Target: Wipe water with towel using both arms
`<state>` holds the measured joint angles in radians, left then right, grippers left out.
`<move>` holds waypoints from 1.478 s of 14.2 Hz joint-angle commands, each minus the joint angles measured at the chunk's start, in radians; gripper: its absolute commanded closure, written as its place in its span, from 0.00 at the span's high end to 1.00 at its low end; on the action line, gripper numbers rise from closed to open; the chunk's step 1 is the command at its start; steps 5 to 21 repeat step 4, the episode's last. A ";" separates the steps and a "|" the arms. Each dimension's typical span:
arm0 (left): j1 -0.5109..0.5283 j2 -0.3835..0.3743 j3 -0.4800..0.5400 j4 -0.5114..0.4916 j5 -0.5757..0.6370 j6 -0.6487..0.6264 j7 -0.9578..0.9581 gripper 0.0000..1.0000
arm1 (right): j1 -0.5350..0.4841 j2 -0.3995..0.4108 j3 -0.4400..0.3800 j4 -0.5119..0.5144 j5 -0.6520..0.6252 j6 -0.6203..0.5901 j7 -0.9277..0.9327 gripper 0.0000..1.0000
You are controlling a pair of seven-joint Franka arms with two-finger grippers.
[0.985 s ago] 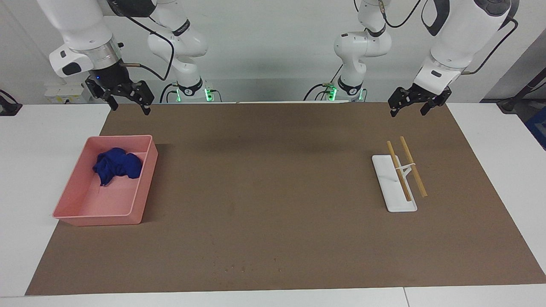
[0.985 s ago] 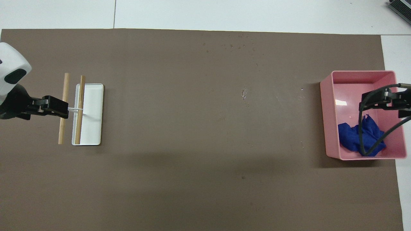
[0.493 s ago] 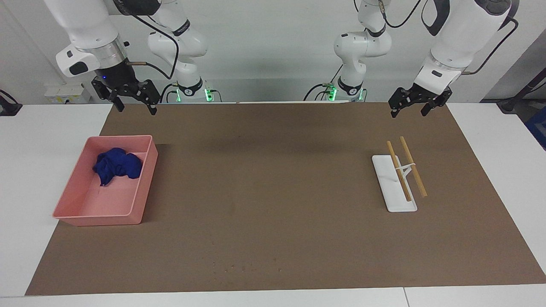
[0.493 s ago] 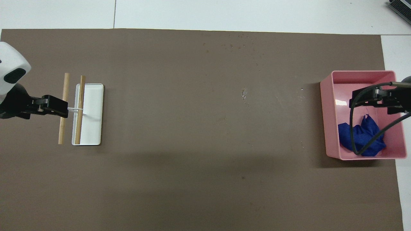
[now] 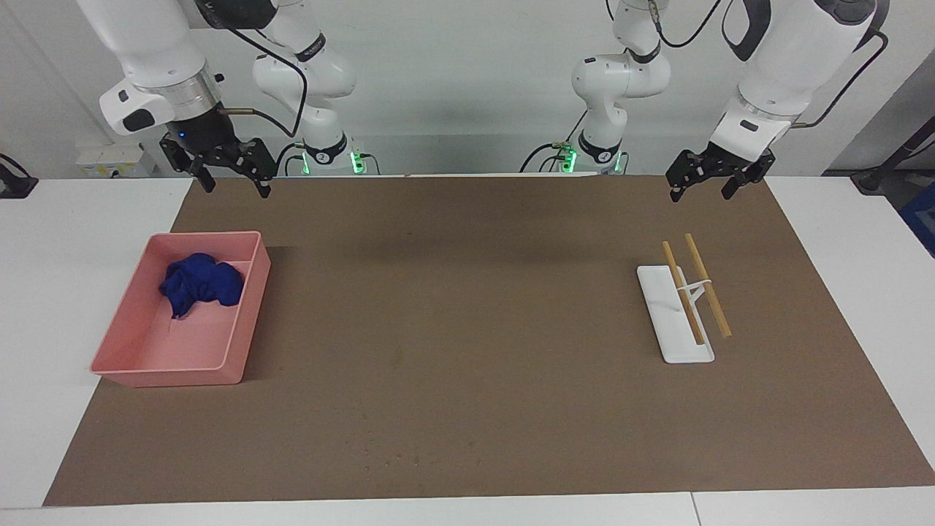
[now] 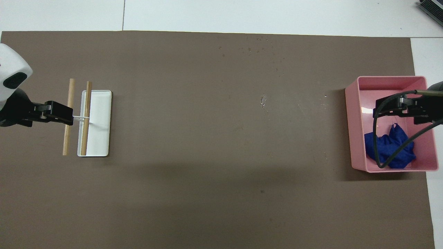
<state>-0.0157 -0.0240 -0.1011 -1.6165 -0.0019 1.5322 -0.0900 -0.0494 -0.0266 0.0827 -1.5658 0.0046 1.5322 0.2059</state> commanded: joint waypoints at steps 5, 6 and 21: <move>0.014 -0.022 -0.005 -0.023 0.019 0.026 0.004 1.00 | -0.006 -0.026 0.005 -0.034 -0.018 0.012 -0.017 0.99; 0.014 -0.022 -0.005 -0.023 0.019 0.026 0.004 1.00 | -0.006 -0.026 0.005 -0.034 -0.018 0.012 -0.017 0.99; 0.014 -0.022 -0.005 -0.023 0.019 0.026 0.004 1.00 | -0.006 -0.026 0.005 -0.034 -0.018 0.012 -0.017 0.99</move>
